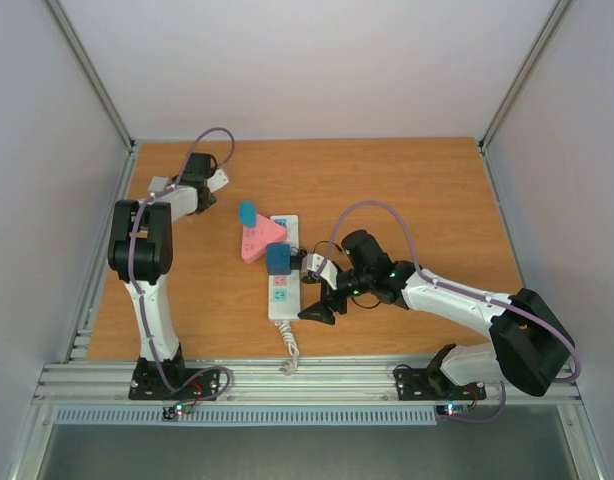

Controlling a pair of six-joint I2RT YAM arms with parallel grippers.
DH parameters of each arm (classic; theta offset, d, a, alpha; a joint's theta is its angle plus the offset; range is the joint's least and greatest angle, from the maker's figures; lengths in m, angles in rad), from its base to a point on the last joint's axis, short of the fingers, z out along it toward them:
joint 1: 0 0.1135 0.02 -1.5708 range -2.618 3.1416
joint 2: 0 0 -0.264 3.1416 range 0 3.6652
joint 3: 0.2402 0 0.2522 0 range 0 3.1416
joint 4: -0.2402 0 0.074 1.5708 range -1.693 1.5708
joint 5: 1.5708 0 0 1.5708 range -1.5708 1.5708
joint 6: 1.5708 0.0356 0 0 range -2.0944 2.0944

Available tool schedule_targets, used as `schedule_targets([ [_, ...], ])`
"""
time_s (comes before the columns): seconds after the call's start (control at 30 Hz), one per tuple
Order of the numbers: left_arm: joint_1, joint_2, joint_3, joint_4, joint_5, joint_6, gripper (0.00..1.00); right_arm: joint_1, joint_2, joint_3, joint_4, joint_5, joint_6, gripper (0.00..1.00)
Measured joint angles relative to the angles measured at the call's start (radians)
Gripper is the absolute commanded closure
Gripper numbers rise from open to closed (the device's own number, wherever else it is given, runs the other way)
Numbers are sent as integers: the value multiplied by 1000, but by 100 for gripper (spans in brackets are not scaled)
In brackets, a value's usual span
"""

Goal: Pull the plug off the socket

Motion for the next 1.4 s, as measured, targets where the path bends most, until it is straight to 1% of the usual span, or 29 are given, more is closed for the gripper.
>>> schedule_targets([
  [0.4, -3, -50, -8, -113, 98, -57, 15, 0, 0, 4, -8, 2, 1, 1],
  [0.57, -3, -113, -8, -174, 148, -95, 12, 0, 0, 32, -23, 10, 2, 2],
  [0.8, -3, -232, -23, -211, 214, -151, 1, 0, 0, 72, -29, 31, 14, 2],
  [1.1, -3, -384, -54, -323, 335, -214, 0, -25, 7, 126, -89, 48, -2, 1],
  [1.23, -3, -476, -64, -380, 410, -221, 0, -72, 42, 173, -129, 45, -45, 2],
  [1.4, -3, -570, -67, -459, 517, -206, 0, -157, 120, 262, -201, 29, -138, 4],
])
